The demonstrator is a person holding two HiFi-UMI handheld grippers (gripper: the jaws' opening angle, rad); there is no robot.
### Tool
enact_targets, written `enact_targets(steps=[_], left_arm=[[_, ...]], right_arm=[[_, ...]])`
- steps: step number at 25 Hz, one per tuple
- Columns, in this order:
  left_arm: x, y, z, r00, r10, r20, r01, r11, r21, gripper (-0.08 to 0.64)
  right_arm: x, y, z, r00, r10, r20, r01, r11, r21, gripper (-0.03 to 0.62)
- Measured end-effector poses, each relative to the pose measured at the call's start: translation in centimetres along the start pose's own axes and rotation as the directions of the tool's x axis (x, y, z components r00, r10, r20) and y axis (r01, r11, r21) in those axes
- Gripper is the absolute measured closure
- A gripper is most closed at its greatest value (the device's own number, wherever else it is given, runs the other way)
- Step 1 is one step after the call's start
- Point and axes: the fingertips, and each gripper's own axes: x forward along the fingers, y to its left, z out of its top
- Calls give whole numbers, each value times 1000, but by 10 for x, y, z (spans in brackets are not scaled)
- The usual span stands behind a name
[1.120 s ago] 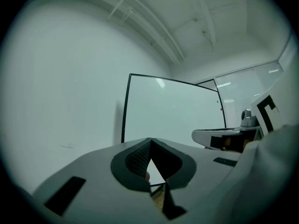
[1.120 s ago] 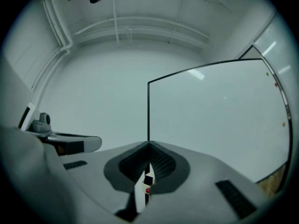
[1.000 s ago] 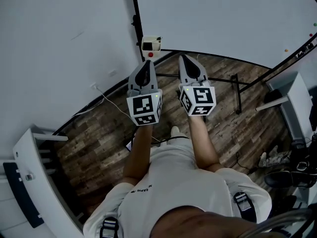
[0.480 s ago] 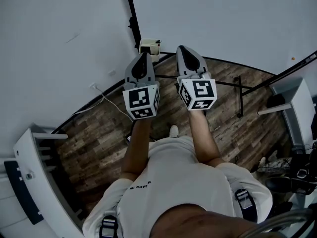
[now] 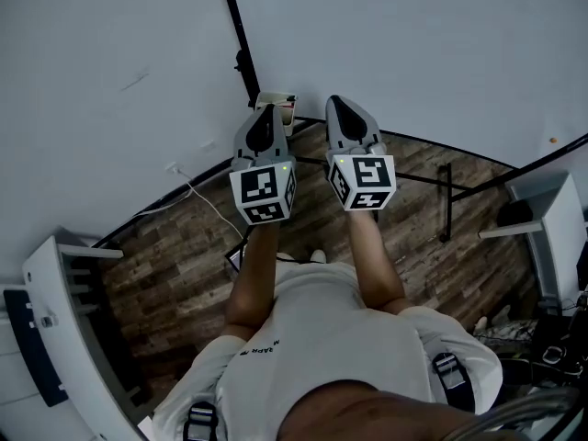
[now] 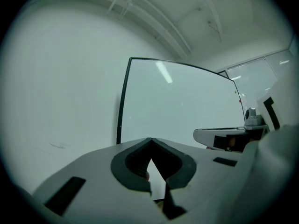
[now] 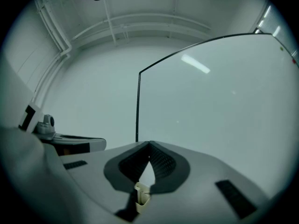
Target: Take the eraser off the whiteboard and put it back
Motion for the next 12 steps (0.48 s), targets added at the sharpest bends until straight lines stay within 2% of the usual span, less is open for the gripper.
enact_targets(steps=[8,12], left_arm=[[25,8,-22,999,6,-32,-6,1000,-3,560],[38,20,-26,999,-5,-43,5,1000,-12,559]], right_arm=[[22,-6,-21,999,35,-25,-34,999,17,580],[38,-4,-21,999,19,-30,-19,1000,2,580]])
